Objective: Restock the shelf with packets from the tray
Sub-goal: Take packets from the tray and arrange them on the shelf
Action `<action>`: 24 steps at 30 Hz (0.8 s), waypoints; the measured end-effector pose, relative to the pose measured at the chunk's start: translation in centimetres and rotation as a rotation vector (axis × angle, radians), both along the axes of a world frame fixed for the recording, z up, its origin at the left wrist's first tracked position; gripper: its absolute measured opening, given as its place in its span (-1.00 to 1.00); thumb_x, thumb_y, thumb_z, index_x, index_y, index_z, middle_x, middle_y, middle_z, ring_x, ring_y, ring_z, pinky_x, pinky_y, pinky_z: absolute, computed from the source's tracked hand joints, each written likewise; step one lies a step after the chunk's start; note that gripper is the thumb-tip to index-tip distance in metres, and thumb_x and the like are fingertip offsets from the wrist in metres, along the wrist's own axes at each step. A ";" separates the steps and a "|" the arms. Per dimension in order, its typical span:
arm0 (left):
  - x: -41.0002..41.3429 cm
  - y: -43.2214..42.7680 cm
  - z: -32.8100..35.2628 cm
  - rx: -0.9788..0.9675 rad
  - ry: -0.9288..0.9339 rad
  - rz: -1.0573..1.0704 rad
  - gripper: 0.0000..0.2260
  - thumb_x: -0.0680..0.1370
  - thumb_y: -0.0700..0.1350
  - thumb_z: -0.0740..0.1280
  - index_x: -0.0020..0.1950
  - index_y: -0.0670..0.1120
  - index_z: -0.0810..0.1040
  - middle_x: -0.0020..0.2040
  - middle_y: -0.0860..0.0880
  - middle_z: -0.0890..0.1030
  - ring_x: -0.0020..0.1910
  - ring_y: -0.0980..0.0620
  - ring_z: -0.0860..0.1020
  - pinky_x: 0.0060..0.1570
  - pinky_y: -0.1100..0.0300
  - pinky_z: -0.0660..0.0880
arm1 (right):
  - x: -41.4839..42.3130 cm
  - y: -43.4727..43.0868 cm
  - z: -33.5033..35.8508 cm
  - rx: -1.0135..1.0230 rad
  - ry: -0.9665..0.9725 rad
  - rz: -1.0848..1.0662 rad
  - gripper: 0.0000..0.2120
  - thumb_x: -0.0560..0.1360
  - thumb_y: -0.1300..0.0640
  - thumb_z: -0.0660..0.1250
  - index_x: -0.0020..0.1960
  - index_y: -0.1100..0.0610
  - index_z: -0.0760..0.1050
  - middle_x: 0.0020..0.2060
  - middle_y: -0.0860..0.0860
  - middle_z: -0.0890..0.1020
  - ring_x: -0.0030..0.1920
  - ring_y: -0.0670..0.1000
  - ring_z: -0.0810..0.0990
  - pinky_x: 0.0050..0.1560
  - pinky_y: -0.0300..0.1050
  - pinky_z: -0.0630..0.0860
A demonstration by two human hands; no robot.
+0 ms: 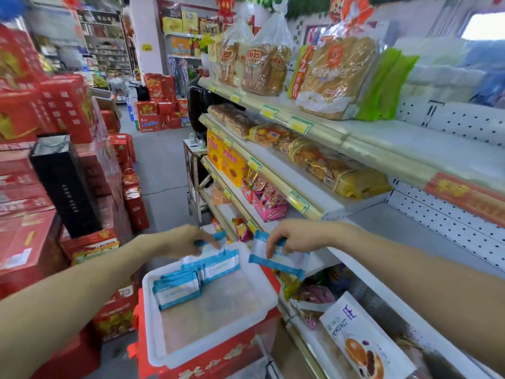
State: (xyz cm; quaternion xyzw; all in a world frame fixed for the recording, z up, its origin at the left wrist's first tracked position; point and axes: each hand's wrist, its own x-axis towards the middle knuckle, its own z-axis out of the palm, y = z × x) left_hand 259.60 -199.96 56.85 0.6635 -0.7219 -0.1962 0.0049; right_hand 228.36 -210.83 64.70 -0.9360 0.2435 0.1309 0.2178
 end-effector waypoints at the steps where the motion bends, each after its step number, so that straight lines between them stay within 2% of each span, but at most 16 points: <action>1: -1.2 -0.5 2.1 -0.004 0.044 -0.016 -0.50 0.58 -0.28 0.35 0.35 0.26 0.59 0.30 0.18 0.54 0.13 0.14 0.55 0.17 0.29 0.44 | -0.5 -0.2 1.3 -0.019 0.005 -0.003 -0.59 0.54 0.39 0.31 0.17 -0.04 0.71 0.12 -0.15 0.63 0.11 -0.10 0.57 0.13 -0.08 0.54; 3: -3.4 -1.7 6.7 -0.017 0.138 -0.054 -0.52 0.59 -0.26 0.36 0.32 0.30 0.60 0.30 0.22 0.50 0.12 0.22 0.53 0.13 0.38 0.42 | -1.9 -0.6 4.3 -0.068 0.004 0.000 -0.62 0.56 0.36 0.34 0.15 -0.07 0.71 0.07 -0.20 0.61 0.01 -0.18 0.54 0.00 -0.20 0.45; 4: -4.4 -2.2 9.0 -0.034 0.173 -0.076 -0.52 0.59 -0.26 0.36 0.29 0.32 0.61 0.32 0.22 0.51 0.15 0.22 0.54 0.15 0.35 0.45 | -2.7 -0.6 6.1 -0.097 0.004 0.005 -0.62 0.56 0.33 0.34 0.13 -0.11 0.71 0.04 -0.22 0.58 -0.02 -0.19 0.53 -0.03 -0.22 0.43; 7: -7.8 -3.7 16.1 -0.104 0.204 -0.138 -0.51 0.55 -0.27 0.34 0.20 0.33 0.65 0.35 0.16 0.55 0.25 0.07 0.55 0.31 0.04 0.50 | -5.8 -1.0 11.7 -0.198 -0.013 -0.038 -0.63 0.55 0.28 0.37 0.11 -0.18 0.70 0.04 -0.24 0.52 -0.01 -0.14 0.51 -0.02 -0.19 0.41; 8: -9.2 -4.0 18.5 -0.129 0.215 -0.146 -0.51 0.55 -0.29 0.33 0.19 0.31 0.67 0.37 0.15 0.54 0.27 0.07 0.54 0.35 0.01 0.47 | -7.0 -1.0 13.6 -0.221 -0.030 -0.054 -0.64 0.54 0.28 0.39 0.10 -0.17 0.71 0.03 -0.26 0.51 -0.02 -0.14 0.52 -0.04 -0.21 0.39; 9: -10.7 -4.3 21.1 -0.152 0.234 -0.137 -0.51 0.56 -0.33 0.31 0.18 0.26 0.69 0.37 0.15 0.54 0.26 0.12 0.53 0.35 0.07 0.45 | -8.2 -0.9 15.5 -0.224 -0.058 -0.075 -0.64 0.53 0.29 0.40 0.10 -0.14 0.72 0.01 -0.27 0.53 -0.04 -0.15 0.53 -0.06 -0.23 0.39; 11: -13.4 -4.9 25.7 -0.189 0.289 -0.126 -0.53 0.57 -0.40 0.29 0.16 0.15 0.73 0.32 0.18 0.55 0.14 0.29 0.54 0.23 0.27 0.45 | -11.0 -0.6 19.1 -0.172 -0.128 -0.144 -0.66 0.53 0.34 0.40 0.10 -0.06 0.73 -0.03 -0.22 0.59 -0.13 -0.20 0.57 -0.11 -0.28 0.47; 14: -18.2 -5.0 31.2 -0.237 0.326 -0.191 -0.54 0.57 -0.42 0.27 0.15 0.08 0.75 0.25 0.31 0.58 0.18 0.26 0.57 0.18 0.24 0.51 | -16.0 0.1 23.4 -0.178 -0.165 -0.240 -0.65 0.53 0.37 0.36 0.07 -0.03 0.73 -0.02 -0.16 0.67 -0.08 -0.12 0.63 -0.08 -0.14 0.58; 15: -19.9 -5.2 32.6 -0.266 0.321 -0.214 -0.56 0.57 -0.43 0.27 0.15 0.05 0.75 0.13 0.39 0.61 0.07 0.35 0.58 0.03 0.36 0.48 | -17.7 0.2 24.6 -0.202 -0.173 -0.262 -0.65 0.53 0.38 0.35 0.06 -0.02 0.73 -0.05 -0.19 0.68 -0.07 -0.10 0.62 -0.05 -0.12 0.57; 16: -21.4 -5.5 33.7 -0.297 0.319 -0.246 -0.58 0.58 -0.43 0.27 0.15 0.01 0.74 -0.02 0.44 0.62 -0.14 0.42 0.57 -0.16 0.46 0.42 | -19.5 0.5 25.7 -0.224 -0.178 -0.279 -0.65 0.52 0.39 0.35 0.06 0.00 0.73 -0.12 -0.23 0.67 -0.12 -0.14 0.60 -0.06 -0.15 0.54; 17: -23.0 -6.1 34.8 -0.326 0.318 -0.282 -0.61 0.58 -0.42 0.27 0.14 -0.02 0.73 -0.16 0.43 0.62 -0.30 0.41 0.53 -0.28 0.49 0.36 | -21.3 0.6 26.7 -0.244 -0.178 -0.296 -0.66 0.51 0.41 0.35 0.06 0.03 0.73 -0.21 -0.28 0.64 -0.18 -0.20 0.56 -0.12 -0.22 0.48; 18: -24.7 -6.5 35.7 -0.342 0.324 -0.326 -0.65 0.57 -0.39 0.30 0.15 -0.02 0.73 -0.28 0.35 0.61 -0.35 0.36 0.51 -0.28 0.48 0.33 | -23.2 0.8 27.5 -0.269 -0.175 -0.321 -0.67 0.51 0.42 0.35 0.06 0.05 0.72 -0.28 -0.32 0.61 -0.22 -0.24 0.53 -0.15 -0.25 0.42; 19: -26.7 -6.9 36.4 -0.338 0.332 -0.372 -0.67 0.54 -0.32 0.34 0.15 0.01 0.73 -0.29 0.19 0.61 -0.28 0.28 0.55 -0.15 0.42 0.35 | -25.2 1.0 28.2 -0.292 -0.172 -0.351 -0.67 0.52 0.42 0.36 0.05 0.05 0.72 -0.29 -0.32 0.60 -0.23 -0.25 0.52 -0.14 -0.23 0.40; 21: -30.2 -8.2 37.4 -0.343 0.337 -0.462 -0.65 0.49 -0.27 0.37 0.14 0.08 0.76 -0.04 -0.01 0.68 0.00 0.02 0.61 0.06 0.21 0.37 | -29.1 1.7 29.4 -0.326 -0.162 -0.404 -0.68 0.51 0.38 0.38 0.03 0.00 0.73 -0.17 -0.27 0.66 -0.12 -0.17 0.57 0.00 -0.06 0.48; 22: -32.2 -8.9 37.9 -0.340 0.345 -0.492 -0.62 0.49 -0.33 0.36 0.12 0.08 0.76 0.08 0.06 0.71 0.09 0.08 0.63 0.10 0.21 0.40 | -31.1 2.0 29.8 -0.350 -0.159 -0.415 -0.67 0.50 0.37 0.40 0.03 -0.04 0.73 -0.07 -0.17 0.69 -0.01 -0.05 0.61 0.13 0.05 0.51; 24: -36.6 -9.8 38.6 -0.327 0.353 -0.557 -0.57 0.51 -0.41 0.33 0.11 0.06 0.77 0.22 0.22 0.68 0.19 0.27 0.59 0.14 0.23 0.42 | -35.2 2.8 30.4 -0.405 -0.127 -0.469 -0.65 0.49 0.33 0.42 0.02 -0.11 0.73 0.03 -0.04 0.69 0.08 0.06 0.60 0.27 0.09 0.47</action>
